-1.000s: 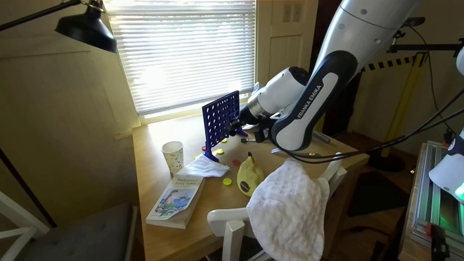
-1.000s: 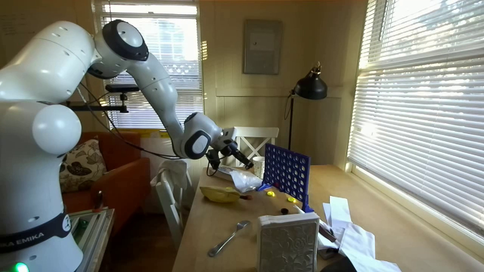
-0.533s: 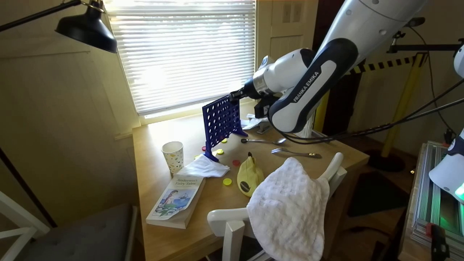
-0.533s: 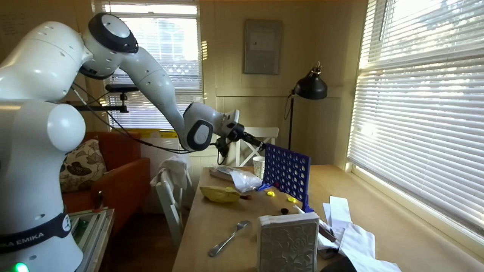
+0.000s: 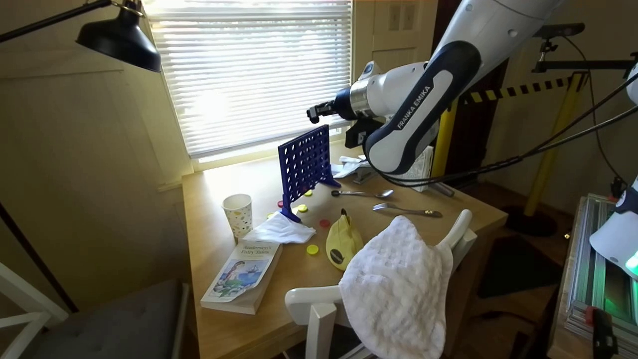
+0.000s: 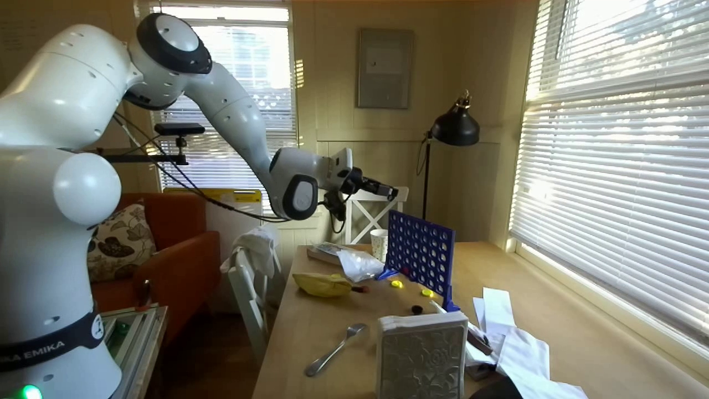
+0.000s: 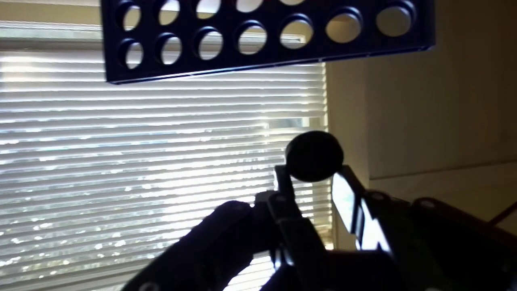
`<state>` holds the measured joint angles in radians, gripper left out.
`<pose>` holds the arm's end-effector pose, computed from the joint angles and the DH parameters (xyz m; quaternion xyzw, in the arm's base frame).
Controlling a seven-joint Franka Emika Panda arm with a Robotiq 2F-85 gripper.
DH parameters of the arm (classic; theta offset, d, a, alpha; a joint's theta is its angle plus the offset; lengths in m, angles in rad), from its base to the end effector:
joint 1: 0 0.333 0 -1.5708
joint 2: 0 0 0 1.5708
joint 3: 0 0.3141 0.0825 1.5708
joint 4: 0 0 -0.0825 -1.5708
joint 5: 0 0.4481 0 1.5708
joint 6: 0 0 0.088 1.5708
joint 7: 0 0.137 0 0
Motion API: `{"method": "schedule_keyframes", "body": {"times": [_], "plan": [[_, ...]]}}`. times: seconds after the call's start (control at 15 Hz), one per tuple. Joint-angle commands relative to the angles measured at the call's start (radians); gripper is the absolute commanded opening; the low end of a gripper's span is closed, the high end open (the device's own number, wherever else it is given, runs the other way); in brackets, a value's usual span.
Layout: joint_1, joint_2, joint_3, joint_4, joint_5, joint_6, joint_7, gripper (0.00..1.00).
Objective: Put one orange chip and black chip in the blue gameboard.
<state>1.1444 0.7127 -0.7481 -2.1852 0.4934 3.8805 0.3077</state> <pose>0.6093 0.2053 0.2341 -0.7955 0.0266 -0.6050 0.0203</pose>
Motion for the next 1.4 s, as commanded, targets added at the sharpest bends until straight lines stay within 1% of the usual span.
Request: {"method": "schedule_keyframes", "body": {"times": [0.0,0.13,0.2,0.27,0.33,0.4,0.6,0.67,0.73,0.87,1.0,1.33], "plan": [[-0.145,-0.017,0.087,0.048,-0.254,0.059,0.127,0.08],[-0.204,-0.017,0.11,0.063,-0.358,0.086,0.176,0.08],[-0.347,-0.075,0.279,0.08,-0.321,0.113,0.031,0.08],[-0.274,-0.024,0.154,0.077,-0.417,0.119,0.193,0.08],[-0.445,-0.08,0.361,0.09,-0.401,0.147,0.054,0.08],[-0.487,-0.081,0.399,0.095,-0.424,0.153,0.051,0.08],[-0.7,-0.085,0.63,0.109,-0.454,0.159,-0.025,0.08],[-0.749,-0.086,0.684,0.108,-0.447,0.143,-0.052,0.08],[-0.785,-0.08,0.724,0.112,-0.423,0.131,-0.081,0.08],[-0.835,-0.079,0.777,0.104,-0.39,0.125,-0.122,0.08],[-0.871,-0.081,0.808,0.105,-0.384,0.109,-0.143,0.08],[-0.908,-0.071,0.843,0.115,-0.375,0.062,-0.161,0.08]]}}
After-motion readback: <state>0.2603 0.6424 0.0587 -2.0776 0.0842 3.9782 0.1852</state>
